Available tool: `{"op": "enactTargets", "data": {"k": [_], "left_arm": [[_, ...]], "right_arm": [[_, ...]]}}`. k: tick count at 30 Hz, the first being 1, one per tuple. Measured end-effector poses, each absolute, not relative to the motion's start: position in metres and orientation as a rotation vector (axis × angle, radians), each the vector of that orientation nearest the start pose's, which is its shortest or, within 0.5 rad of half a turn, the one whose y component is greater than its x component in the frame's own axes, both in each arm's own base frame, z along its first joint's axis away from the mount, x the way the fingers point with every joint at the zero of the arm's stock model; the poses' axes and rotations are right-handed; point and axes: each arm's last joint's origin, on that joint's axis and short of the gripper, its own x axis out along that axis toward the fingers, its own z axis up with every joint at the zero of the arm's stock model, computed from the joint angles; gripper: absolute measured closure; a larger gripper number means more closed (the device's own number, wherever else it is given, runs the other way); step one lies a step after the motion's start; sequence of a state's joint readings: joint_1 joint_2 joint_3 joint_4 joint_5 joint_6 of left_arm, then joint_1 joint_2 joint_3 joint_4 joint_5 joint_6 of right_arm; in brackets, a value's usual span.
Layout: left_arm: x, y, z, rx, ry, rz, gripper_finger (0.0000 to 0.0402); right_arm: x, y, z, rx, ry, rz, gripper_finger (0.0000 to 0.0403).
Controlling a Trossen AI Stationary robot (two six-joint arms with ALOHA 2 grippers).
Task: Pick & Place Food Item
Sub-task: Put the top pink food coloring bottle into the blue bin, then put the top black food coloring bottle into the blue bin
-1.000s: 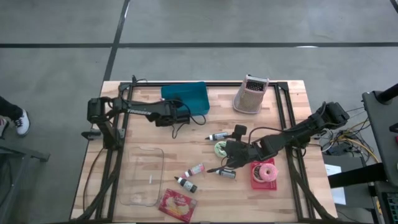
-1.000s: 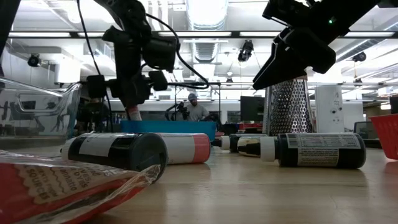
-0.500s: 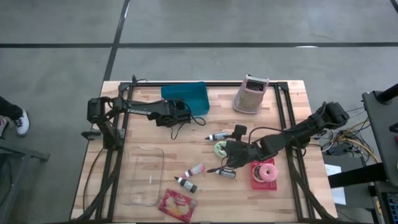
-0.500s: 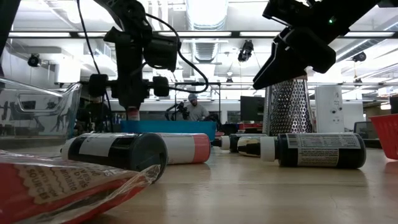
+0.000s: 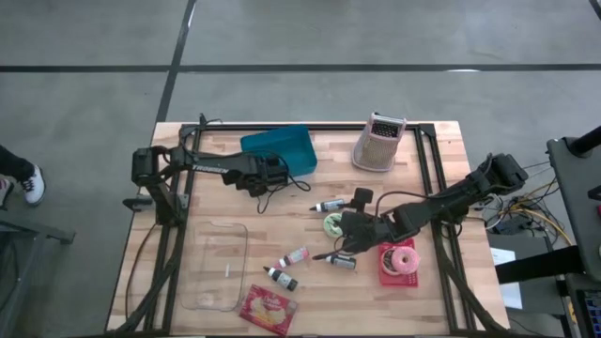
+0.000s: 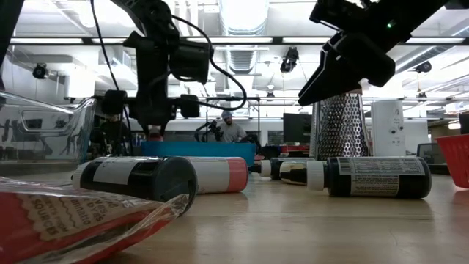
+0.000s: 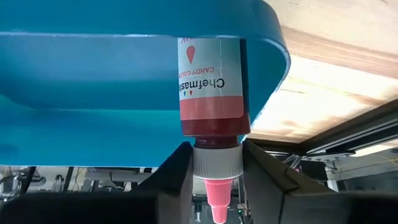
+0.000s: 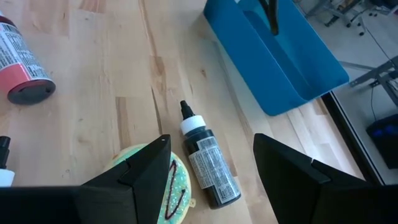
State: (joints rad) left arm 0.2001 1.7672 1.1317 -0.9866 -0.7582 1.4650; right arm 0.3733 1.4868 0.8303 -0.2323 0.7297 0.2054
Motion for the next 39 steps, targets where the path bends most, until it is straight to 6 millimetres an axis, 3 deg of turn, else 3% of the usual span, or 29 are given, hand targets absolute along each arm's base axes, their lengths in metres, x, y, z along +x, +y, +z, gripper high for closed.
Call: {"op": "enactTargets", "data": {"k": [8, 20, 23, 26, 30, 34, 39], "left_arm": [[0.291, 0.078, 0.177, 1.473, 1.918, -0.598, 0.0214], [0.291, 0.078, 0.179, 1.529, 1.968, -0.535, 0.0212], [0.293, 0.079, 0.184, 1.505, 1.968, -0.429, 0.0212], [0.300, 0.080, 0.195, 1.399, 1.915, -0.229, 0.0212], [0.310, 0.079, 0.222, 1.090, 1.735, -0.043, 0.0212], [0.311, 0.072, 0.257, 0.756, 1.508, -0.033, 0.0212], [0.294, 0.059, 0.291, 0.510, 1.218, -0.098, 0.0213]], "right_arm": [[0.272, 0.086, 0.195, -0.275, 0.719, -0.407, 0.0177], [0.272, 0.085, 0.195, -0.274, 0.720, -0.407, 0.0177], [0.272, 0.086, 0.195, -0.269, 0.723, -0.398, 0.0177], [0.273, 0.086, 0.194, -0.240, 0.740, -0.351, 0.0177], [0.273, 0.086, 0.194, -0.215, 0.753, -0.315, 0.0177], [0.273, 0.087, 0.193, -0.185, 0.773, -0.257, 0.0177], [0.275, 0.082, 0.192, -0.149, 0.799, -0.203, 0.0177]]}}
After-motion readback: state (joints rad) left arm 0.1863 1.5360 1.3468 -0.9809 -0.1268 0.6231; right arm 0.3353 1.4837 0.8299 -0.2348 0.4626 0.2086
